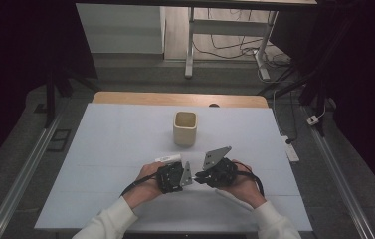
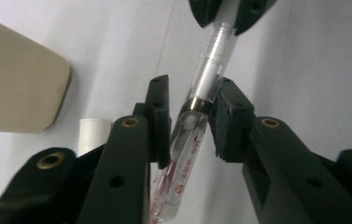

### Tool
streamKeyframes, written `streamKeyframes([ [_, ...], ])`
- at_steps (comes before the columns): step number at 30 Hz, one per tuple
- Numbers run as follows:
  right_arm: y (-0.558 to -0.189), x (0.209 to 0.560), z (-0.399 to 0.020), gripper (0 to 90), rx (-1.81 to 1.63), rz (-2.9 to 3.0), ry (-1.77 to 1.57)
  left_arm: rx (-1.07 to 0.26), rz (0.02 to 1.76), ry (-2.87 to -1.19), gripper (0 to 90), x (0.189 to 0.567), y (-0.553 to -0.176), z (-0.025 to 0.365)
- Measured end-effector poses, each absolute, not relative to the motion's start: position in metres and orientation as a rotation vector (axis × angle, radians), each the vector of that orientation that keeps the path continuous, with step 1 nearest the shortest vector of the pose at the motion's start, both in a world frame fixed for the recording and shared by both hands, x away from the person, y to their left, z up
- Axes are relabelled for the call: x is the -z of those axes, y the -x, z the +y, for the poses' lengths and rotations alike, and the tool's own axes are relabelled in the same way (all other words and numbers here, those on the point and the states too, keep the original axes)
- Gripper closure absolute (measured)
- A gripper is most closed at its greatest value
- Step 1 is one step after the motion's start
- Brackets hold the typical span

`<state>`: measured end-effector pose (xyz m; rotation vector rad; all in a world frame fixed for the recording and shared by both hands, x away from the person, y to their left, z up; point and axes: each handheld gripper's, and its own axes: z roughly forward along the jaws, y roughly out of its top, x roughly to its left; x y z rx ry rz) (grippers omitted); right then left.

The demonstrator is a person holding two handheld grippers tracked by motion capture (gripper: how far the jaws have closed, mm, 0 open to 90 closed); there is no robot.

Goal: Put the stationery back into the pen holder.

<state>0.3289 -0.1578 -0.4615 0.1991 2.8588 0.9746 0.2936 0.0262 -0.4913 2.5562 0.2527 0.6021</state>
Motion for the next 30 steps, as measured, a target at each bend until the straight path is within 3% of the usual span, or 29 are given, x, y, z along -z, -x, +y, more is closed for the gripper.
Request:
streamKeyframes([
  [6, -0.329, 0.460, -0.160, 73.0, -1.002, 2.800, -0.199, -0.593, 0.205, -2.580, 77.8, 0.494, -0.292, 0.024],
  [23, -0.332, 0.450, -0.182, 51.8, -1.243, 2.569, -0.422, -0.568, 0.337, -2.479, 78.1, 0.490, -0.301, 0.041],
  [30, -0.334, 0.450, -0.192, 47.4, -1.305, 2.493, -0.499, -0.555, 0.392, -2.442, 78.0, 0.488, -0.306, 0.050],
])
